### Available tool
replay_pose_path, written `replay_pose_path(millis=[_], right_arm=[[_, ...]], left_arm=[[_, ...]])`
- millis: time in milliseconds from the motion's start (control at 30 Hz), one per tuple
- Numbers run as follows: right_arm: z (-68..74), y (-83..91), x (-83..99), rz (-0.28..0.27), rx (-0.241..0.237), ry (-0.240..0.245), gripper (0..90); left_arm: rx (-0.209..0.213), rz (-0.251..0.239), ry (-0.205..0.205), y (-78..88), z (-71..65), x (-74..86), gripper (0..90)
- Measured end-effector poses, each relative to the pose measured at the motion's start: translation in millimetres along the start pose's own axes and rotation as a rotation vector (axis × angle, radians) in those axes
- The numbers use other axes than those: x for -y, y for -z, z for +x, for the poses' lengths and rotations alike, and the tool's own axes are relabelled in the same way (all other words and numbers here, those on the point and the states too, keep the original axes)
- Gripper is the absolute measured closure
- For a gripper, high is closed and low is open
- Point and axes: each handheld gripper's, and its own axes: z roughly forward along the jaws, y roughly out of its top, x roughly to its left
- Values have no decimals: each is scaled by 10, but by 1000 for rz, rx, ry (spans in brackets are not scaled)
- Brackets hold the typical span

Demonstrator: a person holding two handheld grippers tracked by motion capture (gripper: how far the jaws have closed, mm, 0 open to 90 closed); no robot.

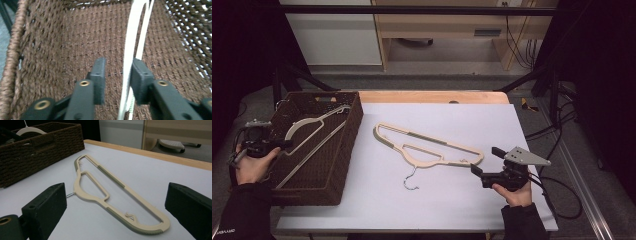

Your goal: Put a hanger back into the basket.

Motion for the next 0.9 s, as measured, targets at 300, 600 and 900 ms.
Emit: replay_pose_path(millis=[300, 600, 900], right_arm=[[-4, 4, -2, -3, -1, 4, 43], [5, 4, -7, -3, -5, 7, 44], [16, -1, -13, -4, -10, 9, 45]], left_arm=[[-5, -88, 6, 112, -22, -14, 454], [77, -297, -51, 501, -314, -118, 282], [182, -417, -130, 697, -928, -130, 110]])
